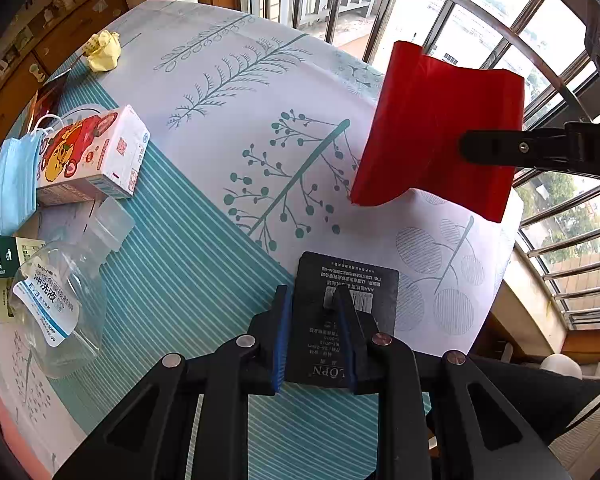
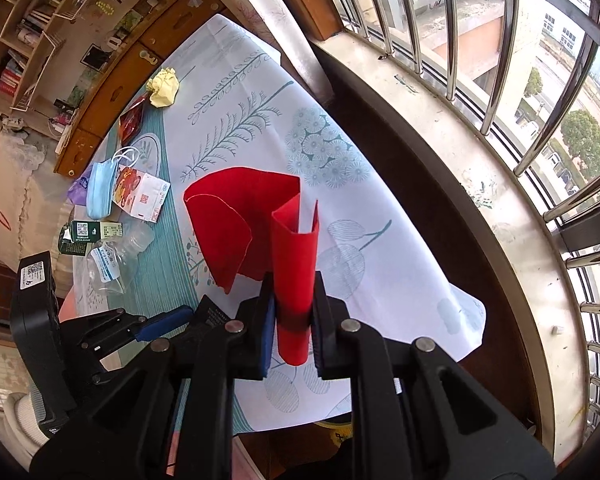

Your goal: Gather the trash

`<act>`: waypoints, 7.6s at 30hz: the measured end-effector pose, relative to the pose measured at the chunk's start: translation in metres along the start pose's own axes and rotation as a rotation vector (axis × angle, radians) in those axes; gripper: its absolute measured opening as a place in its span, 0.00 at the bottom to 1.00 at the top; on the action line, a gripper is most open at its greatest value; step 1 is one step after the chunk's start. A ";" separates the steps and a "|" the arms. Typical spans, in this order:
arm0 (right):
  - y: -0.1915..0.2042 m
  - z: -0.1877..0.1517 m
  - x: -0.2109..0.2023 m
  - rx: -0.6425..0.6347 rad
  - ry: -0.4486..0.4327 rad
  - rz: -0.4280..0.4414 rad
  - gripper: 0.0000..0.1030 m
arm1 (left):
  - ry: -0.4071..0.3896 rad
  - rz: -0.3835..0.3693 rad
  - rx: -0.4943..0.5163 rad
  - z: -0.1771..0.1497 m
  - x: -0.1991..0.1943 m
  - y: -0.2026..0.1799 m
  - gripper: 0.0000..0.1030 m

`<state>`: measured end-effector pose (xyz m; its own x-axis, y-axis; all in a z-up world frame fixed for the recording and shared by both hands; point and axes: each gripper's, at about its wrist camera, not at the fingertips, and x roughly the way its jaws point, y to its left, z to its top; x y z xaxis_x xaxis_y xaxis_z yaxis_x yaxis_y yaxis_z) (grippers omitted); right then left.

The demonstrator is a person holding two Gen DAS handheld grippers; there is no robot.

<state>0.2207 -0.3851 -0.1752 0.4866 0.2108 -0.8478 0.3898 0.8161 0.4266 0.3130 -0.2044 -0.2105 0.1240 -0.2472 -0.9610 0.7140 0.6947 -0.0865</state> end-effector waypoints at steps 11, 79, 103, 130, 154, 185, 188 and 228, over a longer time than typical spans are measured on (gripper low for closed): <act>-0.010 -0.021 -0.006 -0.012 0.026 -0.016 0.12 | 0.021 -0.022 -0.020 0.013 -0.015 0.018 0.54; 0.019 -0.333 0.014 -0.252 0.300 -0.107 0.12 | -0.074 -0.011 -0.435 -0.354 -0.059 -0.068 0.57; -0.113 -0.382 0.312 -0.236 0.508 -0.097 0.47 | 0.069 -0.017 -0.674 -0.402 0.262 -0.022 0.88; -0.034 -0.340 0.159 -0.348 0.429 -0.191 0.53 | -0.057 0.092 -0.709 -0.387 0.059 -0.039 0.89; 0.109 -0.225 -0.096 -0.593 0.135 -0.067 0.53 | -0.404 0.282 -0.632 -0.316 -0.274 -0.056 0.89; 0.240 -0.090 -0.044 -0.667 0.036 0.058 0.53 | -0.469 0.402 -0.683 -0.218 -0.297 0.074 0.88; 0.251 -0.076 -0.021 -0.596 0.033 0.025 0.53 | -0.464 0.355 -0.609 -0.196 -0.276 0.123 0.88; 0.262 -0.024 0.162 0.092 -0.022 -0.048 0.28 | -0.422 -0.051 0.244 -0.041 -0.109 0.255 0.49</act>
<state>0.3829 -0.1244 -0.2080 0.4820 0.1596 -0.8615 0.4832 0.7719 0.4133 0.4536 0.0277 -0.1390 0.3167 -0.5640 -0.7626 0.8610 0.5083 -0.0184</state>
